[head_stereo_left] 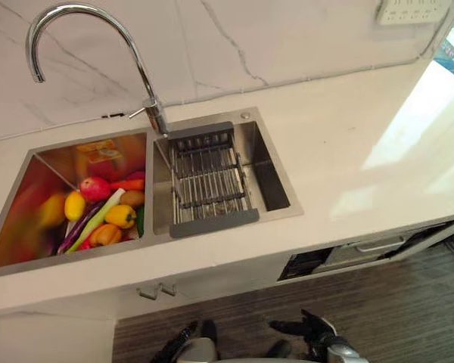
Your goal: Walk over to the sink, pick up the cup, carry it to the dishwasher, place the cup inside the dishwasher, then close the dishwasher door
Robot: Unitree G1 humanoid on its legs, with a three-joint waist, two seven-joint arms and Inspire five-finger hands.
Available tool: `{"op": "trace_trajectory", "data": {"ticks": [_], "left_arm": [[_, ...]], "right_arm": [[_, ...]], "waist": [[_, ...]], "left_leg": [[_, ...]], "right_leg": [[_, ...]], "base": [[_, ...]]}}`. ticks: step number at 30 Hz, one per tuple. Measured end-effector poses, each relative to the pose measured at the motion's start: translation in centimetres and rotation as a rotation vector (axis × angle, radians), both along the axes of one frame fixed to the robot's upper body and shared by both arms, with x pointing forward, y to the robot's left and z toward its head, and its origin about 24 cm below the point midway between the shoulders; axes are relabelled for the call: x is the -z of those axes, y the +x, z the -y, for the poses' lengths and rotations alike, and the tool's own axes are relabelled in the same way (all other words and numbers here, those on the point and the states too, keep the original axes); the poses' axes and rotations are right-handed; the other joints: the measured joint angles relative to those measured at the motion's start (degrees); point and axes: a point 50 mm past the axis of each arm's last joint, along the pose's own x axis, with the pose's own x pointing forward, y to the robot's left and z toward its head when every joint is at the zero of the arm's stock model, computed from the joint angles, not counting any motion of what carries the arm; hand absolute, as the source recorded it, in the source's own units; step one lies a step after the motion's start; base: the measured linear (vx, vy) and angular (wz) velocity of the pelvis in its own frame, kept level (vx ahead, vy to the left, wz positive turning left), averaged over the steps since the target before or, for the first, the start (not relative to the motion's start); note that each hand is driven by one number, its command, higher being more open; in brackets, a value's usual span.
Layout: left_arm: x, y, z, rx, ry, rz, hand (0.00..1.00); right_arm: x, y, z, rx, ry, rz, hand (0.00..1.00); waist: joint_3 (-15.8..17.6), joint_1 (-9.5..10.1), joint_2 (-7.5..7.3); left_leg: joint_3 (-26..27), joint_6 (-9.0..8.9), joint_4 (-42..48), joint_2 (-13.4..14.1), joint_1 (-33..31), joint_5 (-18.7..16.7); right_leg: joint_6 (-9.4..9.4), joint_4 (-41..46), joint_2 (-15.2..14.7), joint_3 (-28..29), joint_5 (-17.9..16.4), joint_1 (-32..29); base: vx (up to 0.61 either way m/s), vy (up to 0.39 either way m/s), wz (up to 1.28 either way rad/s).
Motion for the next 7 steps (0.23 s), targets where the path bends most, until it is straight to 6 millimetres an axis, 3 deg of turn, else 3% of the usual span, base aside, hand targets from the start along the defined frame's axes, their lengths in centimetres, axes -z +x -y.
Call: {"op": "trace_trajectory", "data": {"ticks": [7], "left_arm": [[-0.1, 0.4, -1.5, 0.056, 0.038, -0.024, 1.0]], "right_arm": [[0.5, -0.7, -0.5, 0.109, 0.002, -0.04, 1.0]], "waist": [[-1.3, -0.16, -3.24]], "left_leg": [[2.0, 0.46, -2.5, -2.6, 2.5, -1.1]], "right_leg": [[1.45, 5.9, -4.7, 1.8, -1.1, -1.3]], "base": [[0.11, 0.104, -0.06]]}}
